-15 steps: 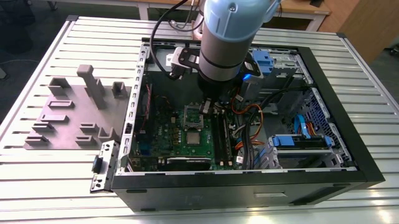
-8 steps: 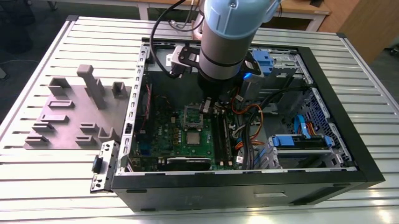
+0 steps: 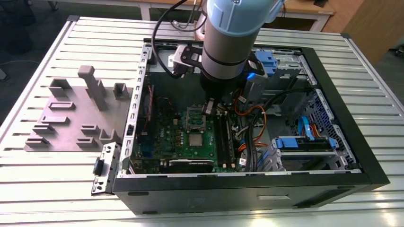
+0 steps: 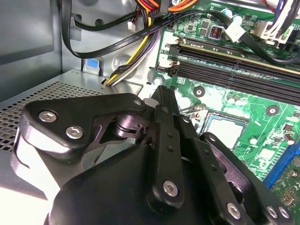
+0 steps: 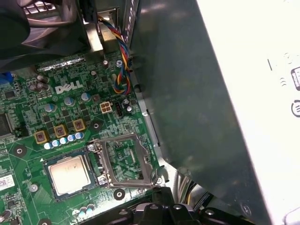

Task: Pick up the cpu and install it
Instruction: 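Close the cpu cover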

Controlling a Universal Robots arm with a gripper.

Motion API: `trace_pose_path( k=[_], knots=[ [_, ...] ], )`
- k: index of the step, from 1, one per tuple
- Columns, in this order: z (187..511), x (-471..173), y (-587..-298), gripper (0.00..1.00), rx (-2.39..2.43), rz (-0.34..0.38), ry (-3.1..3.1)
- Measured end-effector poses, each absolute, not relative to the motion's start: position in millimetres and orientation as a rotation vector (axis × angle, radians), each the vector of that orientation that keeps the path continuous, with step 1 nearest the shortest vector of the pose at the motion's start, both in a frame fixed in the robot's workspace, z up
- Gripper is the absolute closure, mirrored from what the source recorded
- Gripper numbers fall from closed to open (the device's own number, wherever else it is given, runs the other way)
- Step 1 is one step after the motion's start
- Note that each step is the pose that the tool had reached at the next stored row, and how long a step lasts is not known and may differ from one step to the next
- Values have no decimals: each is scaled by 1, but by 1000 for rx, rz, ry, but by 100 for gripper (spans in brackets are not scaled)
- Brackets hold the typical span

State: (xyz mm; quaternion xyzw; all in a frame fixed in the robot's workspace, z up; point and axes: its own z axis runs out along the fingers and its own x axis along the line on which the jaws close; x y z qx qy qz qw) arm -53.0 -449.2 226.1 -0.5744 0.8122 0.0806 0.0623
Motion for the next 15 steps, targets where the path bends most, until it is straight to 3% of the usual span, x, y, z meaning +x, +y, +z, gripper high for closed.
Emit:
trace_pose_path(
  k=[15],
  knots=[
    [232,-53,-449,89,-1739,248,2461]
  ],
)
